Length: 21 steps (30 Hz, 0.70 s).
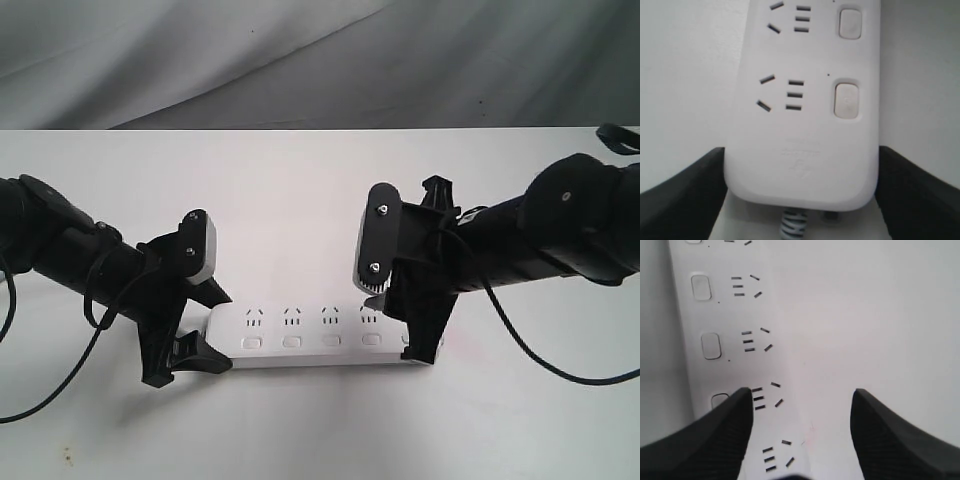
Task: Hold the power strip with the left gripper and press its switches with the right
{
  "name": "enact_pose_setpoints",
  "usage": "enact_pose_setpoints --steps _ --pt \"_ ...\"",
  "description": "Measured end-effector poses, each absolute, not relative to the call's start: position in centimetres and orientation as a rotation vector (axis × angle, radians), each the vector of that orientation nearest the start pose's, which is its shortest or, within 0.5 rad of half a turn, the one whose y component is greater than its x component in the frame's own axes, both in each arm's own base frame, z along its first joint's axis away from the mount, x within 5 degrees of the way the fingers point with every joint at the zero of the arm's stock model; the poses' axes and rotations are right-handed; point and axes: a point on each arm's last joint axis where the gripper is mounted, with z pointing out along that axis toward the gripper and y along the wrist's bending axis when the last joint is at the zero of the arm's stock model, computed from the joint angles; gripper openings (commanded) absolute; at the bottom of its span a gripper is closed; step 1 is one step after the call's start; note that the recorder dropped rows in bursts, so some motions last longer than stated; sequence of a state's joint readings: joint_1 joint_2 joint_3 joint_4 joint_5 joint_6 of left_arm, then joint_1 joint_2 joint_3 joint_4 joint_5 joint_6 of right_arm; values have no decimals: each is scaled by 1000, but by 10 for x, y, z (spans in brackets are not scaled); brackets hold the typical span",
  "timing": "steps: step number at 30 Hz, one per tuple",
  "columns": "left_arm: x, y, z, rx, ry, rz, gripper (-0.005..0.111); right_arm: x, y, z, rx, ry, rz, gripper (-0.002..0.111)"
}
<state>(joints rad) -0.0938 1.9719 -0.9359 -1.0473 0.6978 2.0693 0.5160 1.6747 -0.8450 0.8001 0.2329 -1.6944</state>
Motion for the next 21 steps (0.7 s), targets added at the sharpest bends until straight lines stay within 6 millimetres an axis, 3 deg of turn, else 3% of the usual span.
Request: enact_pose_setpoints --steps 10,16,21 --pt "320 -81 103 1584 2070 -538 68 277 148 169 -1551 1955 53 54" --pt "320 -81 103 1584 2070 -538 68 279 148 154 -1557 2003 62 54" --pt "320 -81 103 1584 2070 -538 68 280 147 154 -1538 2012 55 54"
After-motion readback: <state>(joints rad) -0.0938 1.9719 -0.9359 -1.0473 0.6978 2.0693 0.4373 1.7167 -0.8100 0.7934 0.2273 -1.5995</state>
